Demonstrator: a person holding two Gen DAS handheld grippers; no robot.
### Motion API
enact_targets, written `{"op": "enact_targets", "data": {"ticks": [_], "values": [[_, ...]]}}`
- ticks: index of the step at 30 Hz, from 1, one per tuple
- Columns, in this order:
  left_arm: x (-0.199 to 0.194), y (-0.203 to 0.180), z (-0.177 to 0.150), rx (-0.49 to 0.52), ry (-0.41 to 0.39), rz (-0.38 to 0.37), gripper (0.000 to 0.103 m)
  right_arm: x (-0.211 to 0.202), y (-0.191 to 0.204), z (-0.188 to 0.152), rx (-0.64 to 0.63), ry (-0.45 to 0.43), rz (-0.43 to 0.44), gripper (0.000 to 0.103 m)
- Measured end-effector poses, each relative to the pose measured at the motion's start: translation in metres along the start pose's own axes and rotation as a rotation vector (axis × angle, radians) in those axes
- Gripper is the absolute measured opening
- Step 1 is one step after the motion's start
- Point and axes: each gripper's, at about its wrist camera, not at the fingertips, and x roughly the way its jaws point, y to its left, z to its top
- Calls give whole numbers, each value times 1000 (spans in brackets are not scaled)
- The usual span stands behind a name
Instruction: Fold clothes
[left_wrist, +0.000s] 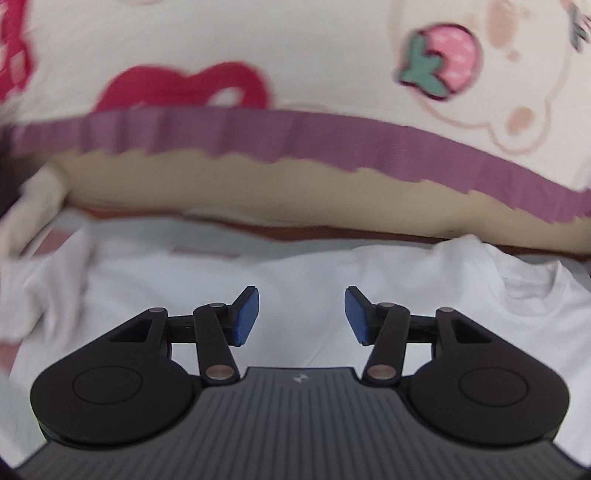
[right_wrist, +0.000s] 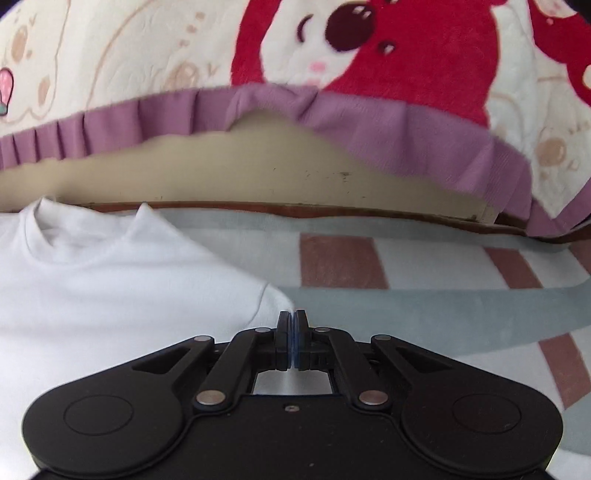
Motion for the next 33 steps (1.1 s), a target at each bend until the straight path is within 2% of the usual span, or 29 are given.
{"op": "enact_targets", "data": {"ticks": [1,4,5,7,11,12,15,17,19,20,24,25,27,29,32,33], "values": [[9,-5,6,44,6,-19,54,-1,-2,0,2,-1,1,2],[35,-15,22,168,54,66,55,-5,-8,0,18,2,12,2],[41,-11,27,177,64,61,55,-6,-10,0,25,4,17,2],[52,2,36,162,89,20,55,-2,-7,-1,16,6,14,2],[72,36,39,55,204,-99,55,2,-6,2,-1,18,13,2],[73,40,38,60,192,-103,55,2,-8,2,9,21,21,2],[63,39,29,204,84,-91,57,2,-12,3,28,32,44,2],[66,42,25,215,121,-136,59,2,-13,4,24,43,58,3],[72,45,22,183,184,-200,63,2,-12,4,23,51,64,4],[71,45,21,194,180,-207,65,2,-12,5,25,51,66,5],[71,39,17,185,176,-192,72,2,-11,4,33,54,68,6],[70,32,13,220,167,-178,74,2,-11,5,36,58,68,6],[68,16,2,317,105,-105,87,1,-8,8,29,76,62,11],[69,23,0,240,99,-44,93,1,-4,7,3,77,59,14],[70,31,4,123,136,-45,90,1,-2,6,-20,70,56,16],[66,32,7,112,124,-44,66,1,-2,5,-22,69,58,16]]}}
